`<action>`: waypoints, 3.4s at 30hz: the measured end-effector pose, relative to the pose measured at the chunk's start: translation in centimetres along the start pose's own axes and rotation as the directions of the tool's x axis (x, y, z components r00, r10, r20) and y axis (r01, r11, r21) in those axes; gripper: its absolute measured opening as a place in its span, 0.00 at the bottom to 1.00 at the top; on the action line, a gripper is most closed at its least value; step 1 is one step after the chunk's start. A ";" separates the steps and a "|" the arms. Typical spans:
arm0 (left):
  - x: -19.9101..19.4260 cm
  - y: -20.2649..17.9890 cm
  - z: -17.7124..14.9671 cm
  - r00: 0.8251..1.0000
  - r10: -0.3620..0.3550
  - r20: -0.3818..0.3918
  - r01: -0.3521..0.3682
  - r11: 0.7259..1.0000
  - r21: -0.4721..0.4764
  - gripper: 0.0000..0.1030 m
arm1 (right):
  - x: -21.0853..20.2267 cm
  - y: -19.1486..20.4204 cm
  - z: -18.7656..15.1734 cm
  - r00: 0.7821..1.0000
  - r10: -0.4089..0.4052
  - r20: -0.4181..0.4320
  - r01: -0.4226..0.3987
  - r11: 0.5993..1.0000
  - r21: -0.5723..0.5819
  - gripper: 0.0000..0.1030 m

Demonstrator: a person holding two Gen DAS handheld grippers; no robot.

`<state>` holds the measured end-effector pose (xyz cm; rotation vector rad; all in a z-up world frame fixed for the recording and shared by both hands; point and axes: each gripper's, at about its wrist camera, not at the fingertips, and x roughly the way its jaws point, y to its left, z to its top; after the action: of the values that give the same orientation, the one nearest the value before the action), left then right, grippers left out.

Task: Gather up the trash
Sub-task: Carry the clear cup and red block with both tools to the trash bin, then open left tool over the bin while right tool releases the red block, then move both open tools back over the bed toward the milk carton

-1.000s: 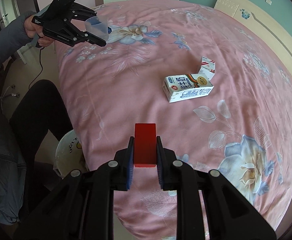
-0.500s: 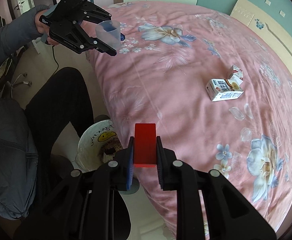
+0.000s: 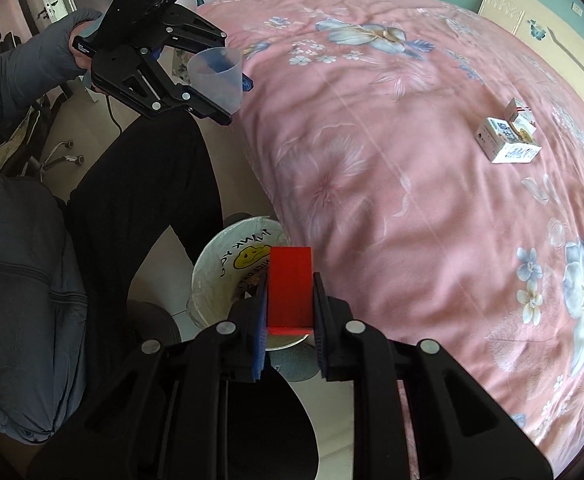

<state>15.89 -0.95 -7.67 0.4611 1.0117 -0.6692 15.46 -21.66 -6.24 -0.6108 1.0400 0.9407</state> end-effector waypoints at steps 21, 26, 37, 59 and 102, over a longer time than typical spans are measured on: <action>10.8 -4.6 -5.3 0.975 -0.137 -0.174 0.131 0.990 -0.041 0.47 | 10.0 2.3 -1.7 0.987 0.128 -0.099 -0.126 0.992 0.026 0.20; 13.4 -5.4 -6.0 0.963 -0.149 -0.223 0.144 0.989 -0.040 0.47 | 12.1 2.6 -1.8 0.982 0.145 -0.118 -0.142 0.989 0.030 0.20; 16.9 -5.8 -6.4 0.951 -0.163 -0.264 0.160 0.987 -0.033 0.47 | 16.1 3.4 -2.7 0.979 0.135 -0.150 -0.127 0.990 0.059 0.20; 22.4 -8.7 -6.7 0.915 -0.223 -0.336 0.232 0.973 -0.013 0.48 | 19.7 2.6 -2.1 0.968 0.140 -0.206 -0.122 0.988 0.097 0.20; 17.4 -7.8 -6.2 0.953 -0.143 -0.268 0.148 0.989 -0.003 0.90 | 12.9 3.7 -2.7 0.999 0.024 -0.049 -0.019 0.995 0.094 0.78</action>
<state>12.94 -7.70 -26.28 0.5043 1.3065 -0.7610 13.54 -17.45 -19.14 -0.5487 1.1304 0.8940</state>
